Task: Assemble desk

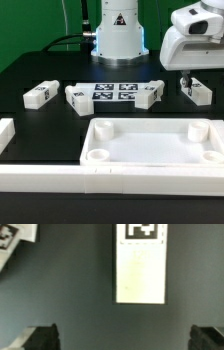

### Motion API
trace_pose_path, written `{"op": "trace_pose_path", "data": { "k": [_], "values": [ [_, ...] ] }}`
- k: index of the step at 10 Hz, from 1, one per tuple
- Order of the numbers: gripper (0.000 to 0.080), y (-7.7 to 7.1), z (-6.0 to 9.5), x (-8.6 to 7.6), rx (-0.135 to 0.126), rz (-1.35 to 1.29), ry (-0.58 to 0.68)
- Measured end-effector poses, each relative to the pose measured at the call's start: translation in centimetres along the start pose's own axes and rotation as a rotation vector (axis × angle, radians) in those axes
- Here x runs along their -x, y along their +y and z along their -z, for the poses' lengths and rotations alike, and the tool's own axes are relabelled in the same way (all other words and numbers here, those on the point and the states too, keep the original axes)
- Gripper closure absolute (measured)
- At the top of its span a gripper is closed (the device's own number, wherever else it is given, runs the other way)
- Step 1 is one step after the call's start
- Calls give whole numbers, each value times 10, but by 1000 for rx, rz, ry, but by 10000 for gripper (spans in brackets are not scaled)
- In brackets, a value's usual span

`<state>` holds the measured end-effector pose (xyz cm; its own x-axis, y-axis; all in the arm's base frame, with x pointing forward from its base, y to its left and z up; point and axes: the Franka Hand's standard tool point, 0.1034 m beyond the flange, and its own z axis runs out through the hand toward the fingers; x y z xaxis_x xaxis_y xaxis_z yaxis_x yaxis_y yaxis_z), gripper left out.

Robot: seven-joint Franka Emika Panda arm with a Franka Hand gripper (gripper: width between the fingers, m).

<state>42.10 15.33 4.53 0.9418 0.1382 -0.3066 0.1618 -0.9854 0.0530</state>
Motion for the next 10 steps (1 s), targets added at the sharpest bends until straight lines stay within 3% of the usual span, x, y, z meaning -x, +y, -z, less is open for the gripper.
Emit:
{"op": "trace_pose_path", "data": {
  "k": [2,4,5,6,10],
  "values": [
    [150,0,-2,2,-16,-19,-138],
    [150,0,-3,1,-13,-7,-242],
    [150,-3,-4,1,-41,16,-309],
    [150,-5,-5,-4,-48,52,-338],
    [150,-3,-18,-7,-51,92,-560]
  ]
}}
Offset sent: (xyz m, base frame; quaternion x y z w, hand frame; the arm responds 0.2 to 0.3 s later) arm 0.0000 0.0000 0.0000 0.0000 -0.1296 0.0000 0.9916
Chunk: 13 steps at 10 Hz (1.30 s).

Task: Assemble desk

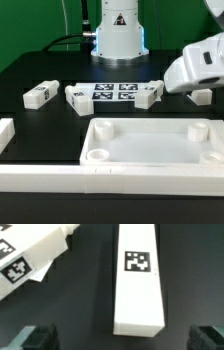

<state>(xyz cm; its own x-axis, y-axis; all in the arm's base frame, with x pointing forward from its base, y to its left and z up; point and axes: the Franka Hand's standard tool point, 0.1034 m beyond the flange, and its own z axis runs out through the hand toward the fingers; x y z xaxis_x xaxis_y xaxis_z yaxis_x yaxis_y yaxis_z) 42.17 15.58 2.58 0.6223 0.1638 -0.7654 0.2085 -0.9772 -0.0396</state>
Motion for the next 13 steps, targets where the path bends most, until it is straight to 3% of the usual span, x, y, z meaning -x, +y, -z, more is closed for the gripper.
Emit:
{"op": "trace_pose_path", "data": {
  "k": [2,6,8,9,10,13],
  "values": [
    [150,1,-11,2,2,-14,-130],
    [150,1,-17,-3,8,-28,-140],
    [398,1,-23,-3,13,-78,-147],
    [398,1,-24,-3,13,-78,-148],
    [504,1,-24,-3,13,-77,-148],
    [504,3,-21,-4,8,-71,-141]
  ]
}}
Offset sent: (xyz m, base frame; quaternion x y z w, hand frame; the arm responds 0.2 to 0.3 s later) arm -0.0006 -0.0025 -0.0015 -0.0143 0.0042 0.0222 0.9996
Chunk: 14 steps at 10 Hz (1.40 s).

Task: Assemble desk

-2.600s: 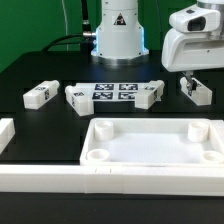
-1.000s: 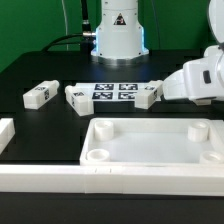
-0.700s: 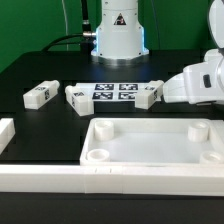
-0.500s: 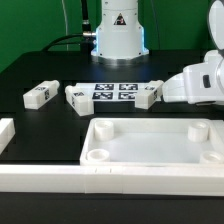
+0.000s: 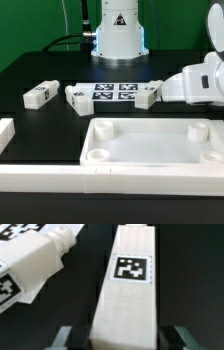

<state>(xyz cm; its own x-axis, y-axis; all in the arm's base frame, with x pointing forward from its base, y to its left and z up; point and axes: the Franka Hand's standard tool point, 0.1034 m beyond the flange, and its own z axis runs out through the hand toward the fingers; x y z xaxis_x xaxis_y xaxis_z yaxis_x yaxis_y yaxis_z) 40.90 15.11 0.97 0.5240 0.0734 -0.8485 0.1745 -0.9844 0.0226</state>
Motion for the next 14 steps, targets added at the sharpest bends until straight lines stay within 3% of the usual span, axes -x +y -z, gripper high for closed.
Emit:
{"op": "trace_pose_path", "data": {
  "k": [2,4,5,7,10,11,12,14],
  "values": [
    [504,8,17,7,-27,43,25],
    [502,21,46,26,-93,35,73],
    [502,28,56,37,-107,27,94],
    [501,33,64,52,-109,24,88],
    [501,33,66,44,-113,29,125],
    [501,37,74,39,-120,47,160],
    [501,43,94,41,-129,44,228],
    [501,52,125,54,-131,33,341]
  ]
}}
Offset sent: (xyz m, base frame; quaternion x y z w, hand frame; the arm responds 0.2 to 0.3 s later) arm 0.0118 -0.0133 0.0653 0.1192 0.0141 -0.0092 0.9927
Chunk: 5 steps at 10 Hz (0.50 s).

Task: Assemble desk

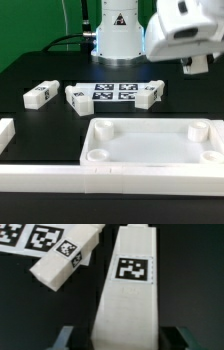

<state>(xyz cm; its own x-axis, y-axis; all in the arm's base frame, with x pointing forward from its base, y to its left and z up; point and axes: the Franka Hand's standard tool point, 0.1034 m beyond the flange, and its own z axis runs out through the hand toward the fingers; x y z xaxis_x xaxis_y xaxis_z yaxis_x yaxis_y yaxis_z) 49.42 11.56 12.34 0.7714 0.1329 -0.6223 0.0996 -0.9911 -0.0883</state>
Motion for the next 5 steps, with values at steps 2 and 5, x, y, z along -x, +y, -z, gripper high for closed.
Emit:
{"op": "trace_pose_path", "data": {
  "k": [2,5],
  "values": [
    [501,-2,14,-3,14,4,135],
    [501,0,18,-12,18,1,362]
  ]
}}
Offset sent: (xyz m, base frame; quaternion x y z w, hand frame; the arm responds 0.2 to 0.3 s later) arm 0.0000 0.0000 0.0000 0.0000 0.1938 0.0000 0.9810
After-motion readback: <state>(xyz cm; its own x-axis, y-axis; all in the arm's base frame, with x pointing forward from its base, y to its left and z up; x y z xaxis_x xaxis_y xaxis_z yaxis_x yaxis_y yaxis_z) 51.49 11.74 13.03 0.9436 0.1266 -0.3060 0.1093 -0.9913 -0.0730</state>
